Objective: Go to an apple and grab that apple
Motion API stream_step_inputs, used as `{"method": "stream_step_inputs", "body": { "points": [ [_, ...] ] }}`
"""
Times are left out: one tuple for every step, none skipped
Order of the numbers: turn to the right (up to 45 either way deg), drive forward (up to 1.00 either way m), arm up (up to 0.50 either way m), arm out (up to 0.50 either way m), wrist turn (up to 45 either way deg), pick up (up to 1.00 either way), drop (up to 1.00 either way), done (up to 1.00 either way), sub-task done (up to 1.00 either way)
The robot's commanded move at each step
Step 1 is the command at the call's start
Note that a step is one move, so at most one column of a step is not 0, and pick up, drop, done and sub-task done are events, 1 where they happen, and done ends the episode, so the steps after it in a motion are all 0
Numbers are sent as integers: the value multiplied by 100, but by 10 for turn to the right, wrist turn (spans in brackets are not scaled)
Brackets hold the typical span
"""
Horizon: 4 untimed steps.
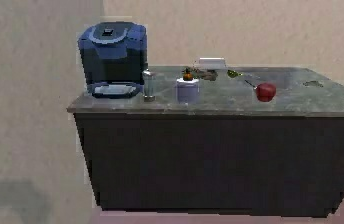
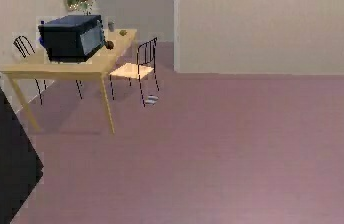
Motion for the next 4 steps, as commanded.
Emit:
{"method": "stream_step_inputs", "body": {
  "points": [
    [0,45,0,0,0,0,0,0,0],
    [-450,0,0,0,0,0,0,0,0],
    [0,0,50,0,0,0,0,0,0],
    [0,0,38,0,0,0,0,0,0]
  ]
}}
